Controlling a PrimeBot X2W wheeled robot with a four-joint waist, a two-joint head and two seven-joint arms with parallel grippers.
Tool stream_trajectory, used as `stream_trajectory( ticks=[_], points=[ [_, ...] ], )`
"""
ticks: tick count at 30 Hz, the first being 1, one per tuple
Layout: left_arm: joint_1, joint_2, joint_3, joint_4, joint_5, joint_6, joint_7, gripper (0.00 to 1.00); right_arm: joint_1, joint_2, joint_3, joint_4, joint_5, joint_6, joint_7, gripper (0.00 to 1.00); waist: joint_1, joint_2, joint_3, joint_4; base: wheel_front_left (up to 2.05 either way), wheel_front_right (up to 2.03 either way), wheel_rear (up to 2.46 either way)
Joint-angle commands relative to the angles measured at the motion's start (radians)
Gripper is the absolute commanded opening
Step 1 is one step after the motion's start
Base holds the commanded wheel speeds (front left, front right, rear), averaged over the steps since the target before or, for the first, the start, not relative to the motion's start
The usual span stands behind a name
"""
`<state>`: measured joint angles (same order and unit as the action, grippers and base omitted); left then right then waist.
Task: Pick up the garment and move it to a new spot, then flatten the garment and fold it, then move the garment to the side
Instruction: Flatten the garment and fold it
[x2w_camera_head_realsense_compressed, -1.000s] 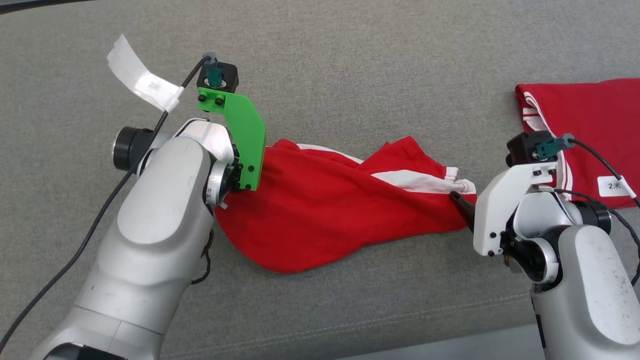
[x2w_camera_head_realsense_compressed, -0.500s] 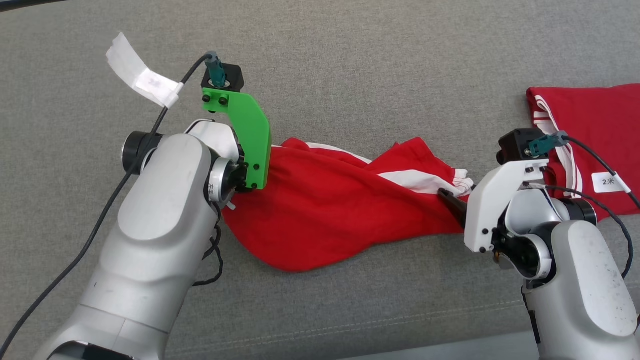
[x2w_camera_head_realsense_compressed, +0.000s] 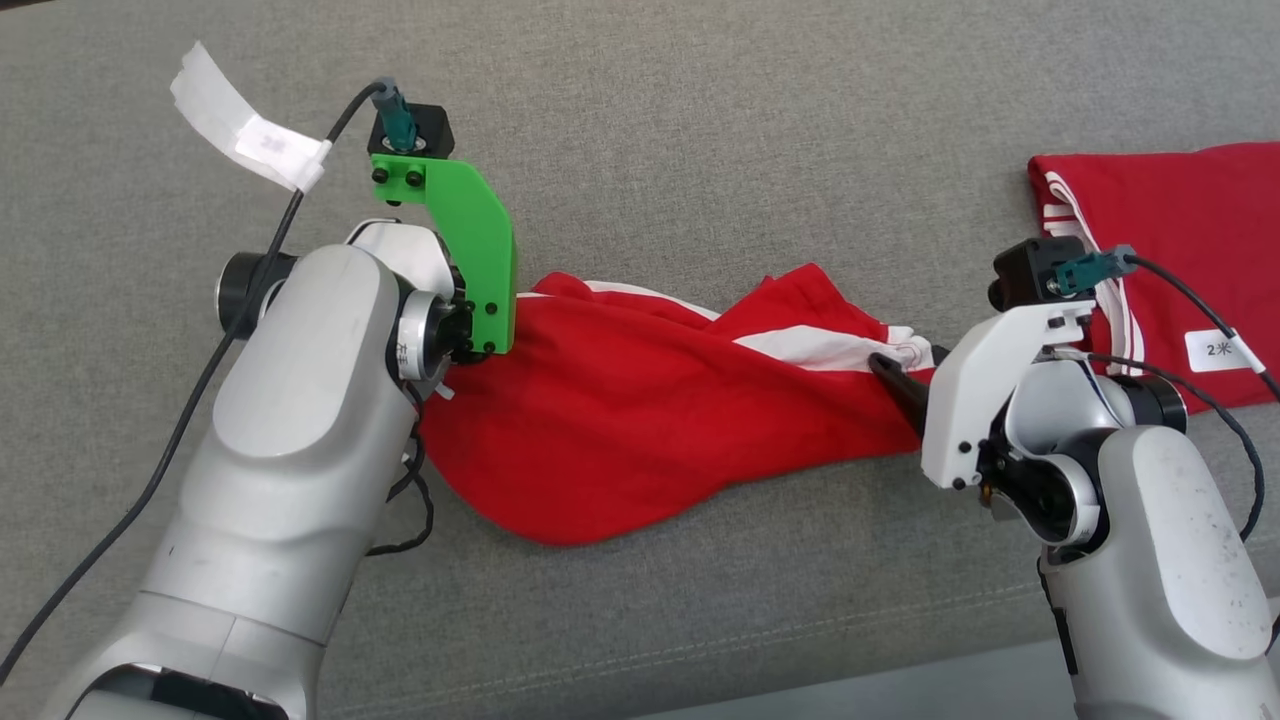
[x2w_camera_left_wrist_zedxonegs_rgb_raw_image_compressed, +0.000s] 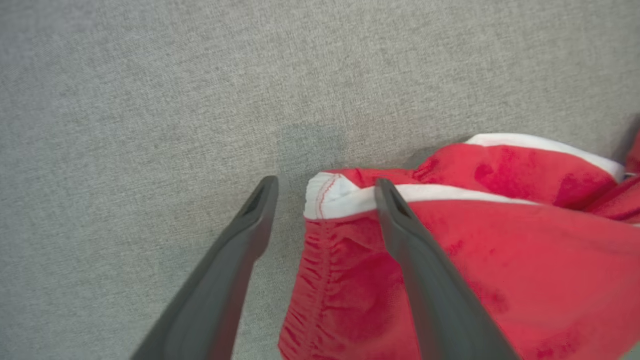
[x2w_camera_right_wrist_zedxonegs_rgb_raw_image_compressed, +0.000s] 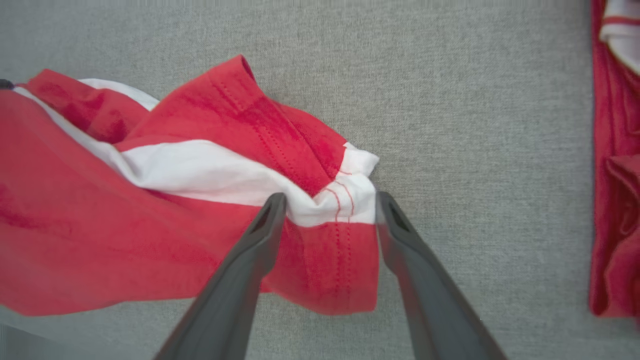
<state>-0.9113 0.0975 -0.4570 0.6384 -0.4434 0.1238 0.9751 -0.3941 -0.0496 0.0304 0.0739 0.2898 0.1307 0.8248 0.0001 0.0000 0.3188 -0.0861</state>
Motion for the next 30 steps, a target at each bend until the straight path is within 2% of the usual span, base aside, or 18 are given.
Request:
stream_trajectory(
  ticks=[1, 2, 3, 4, 5, 6, 10, 11, 12, 14, 15, 16, 18, 19, 20, 22, 24, 30],
  points=[
    [0.011, 0.000, -0.004, 0.005, -0.007, -0.001, 0.008, 0.86, -0.012, -0.002, -0.004, -0.001, 0.000, 0.000, -0.009, 0.85, -0.0001, 0.0000, 0.009, 0.000, 0.00, 0.00, 0.00],
    [0.011, -0.002, -0.007, 0.007, -0.012, -0.005, 0.013, 0.59, -0.016, -0.002, -0.006, 0.001, -0.002, 0.000, -0.010, 0.82, -0.0001, 0.0000, 0.012, 0.003, 0.00, 0.00, 0.00],
    [0.011, -0.002, -0.007, 0.007, -0.012, -0.005, 0.013, 0.59, -0.016, -0.002, -0.006, 0.001, -0.002, 0.000, -0.010, 0.82, -0.0001, 0.0000, 0.012, 0.003, 0.00, 0.00, 0.00],
    [0.010, -0.004, -0.009, 0.007, -0.016, -0.008, 0.018, 0.38, -0.018, -0.002, -0.008, 0.003, 0.001, 0.000, -0.010, 0.78, -0.0001, 0.0000, 0.013, 0.006, 0.00, 0.00, 0.00],
    [0.010, -0.004, -0.011, 0.007, -0.018, -0.008, 0.022, 0.29, -0.020, -0.002, -0.012, 0.006, 0.004, 0.000, -0.009, 0.79, -0.0001, 0.0000, 0.013, 0.009, 0.00, 0.00, 0.00],
    [0.010, -0.004, -0.012, 0.009, -0.019, -0.009, 0.029, 0.25, -0.021, -0.002, -0.016, 0.010, 0.004, 0.000, -0.006, 0.82, -0.0001, 0.0000, 0.013, 0.013, 0.00, 0.00, 0.00],
    [0.017, -0.001, -0.018, 0.003, -0.025, -0.007, 0.050, 0.33, -0.016, -0.002, -0.029, 0.020, 0.008, 0.000, 0.001, 0.87, -0.0001, 0.0000, 0.011, 0.027, 0.00, 0.00, 0.00],
    [0.018, 0.000, -0.019, 0.001, -0.026, -0.008, 0.052, 0.30, -0.015, -0.002, -0.030, 0.022, 0.013, 0.000, 0.001, 0.87, -0.0001, 0.0000, 0.010, 0.030, 0.00, 0.00, 0.00],
    [0.019, 0.000, -0.019, -0.001, -0.027, -0.008, 0.051, 0.23, -0.016, -0.002, -0.032, 0.026, 0.021, 0.000, 0.000, 0.86, -0.0001, 0.0000, 0.011, 0.032, 0.00, 0.00, 0.00],
    [0.024, -0.001, -0.020, -0.004, -0.035, -0.012, 0.055, 0.08, -0.018, -0.002, -0.034, 0.035, 0.032, 0.000, -0.001, 0.80, -0.0001, 0.0000, 0.012, 0.036, 0.00, 0.00, 0.00],
    [0.026, -0.004, -0.019, -0.007, -0.038, -0.013, 0.055, 0.03, -0.020, -0.002, -0.037, 0.040, 0.038, 0.000, -0.004, 0.73, -0.0001, 0.0000, 0.013, 0.038, 0.00, 0.00, 0.00],
    [0.026, -0.006, -0.021, -0.009, -0.040, -0.015, 0.056, 0.00, -0.022, -0.002, -0.039, 0.047, 0.042, 0.000, -0.003, 0.69, -0.0001, 0.0000, 0.014, 0.040, 0.00, 0.00, 0.00],
    [0.027, -0.010, -0.023, -0.016, -0.049, -0.018, 0.054, 0.00, -0.026, -0.002, -0.038, 0.059, 0.051, 0.000, -0.006, 0.73, -0.0001, 0.0000, 0.017, 0.042, 0.00, 0.00, 0.00],
    [0.030, -0.012, -0.026, -0.020, -0.053, -0.018, 0.053, 0.00, -0.029, -0.002, -0.035, 0.070, 0.057, 0.000, -0.012, 0.67, -0.0001, 0.0000, 0.018, 0.044, 0.00, 0.00, 0.00],
    [0.030, -0.014, -0.027, -0.022, -0.054, -0.018, 0.052, 0.00, -0.033, -0.002, -0.033, 0.076, 0.058, 0.000, -0.018, 0.49, -0.0001, 0.0000, 0.019, 0.044, 0.00, 0.00, 0.00],
    [0.030, -0.014, -0.029, -0.024, -0.056, -0.019, 0.048, 0.00, -0.042, -0.002, -0.027, 0.084, 0.059, 0.000, -0.026, 0.40, -0.0001, 0.0000, 0.021, 0.043, 0.00, 0.00, 0.00],
    [0.030, -0.013, -0.031, -0.023, -0.057, -0.021, 0.045, 0.00, -0.047, -0.002, -0.019, 0.090, 0.055, 0.000, -0.037, 0.00, -0.0001, 0.0000, 0.020, 0.043, 0.00, 0.00, 0.00],
    [0.029, -0.013, -0.025, -0.032, -0.067, -0.026, 0.005, 0.00, -0.053, -0.002, -0.008, 0.082, 0.043, 0.000, -0.067, 0.00, -0.0001, 0.0000, 0.007, 0.044, 0.00, 0.00, 0.00]
  ],
)
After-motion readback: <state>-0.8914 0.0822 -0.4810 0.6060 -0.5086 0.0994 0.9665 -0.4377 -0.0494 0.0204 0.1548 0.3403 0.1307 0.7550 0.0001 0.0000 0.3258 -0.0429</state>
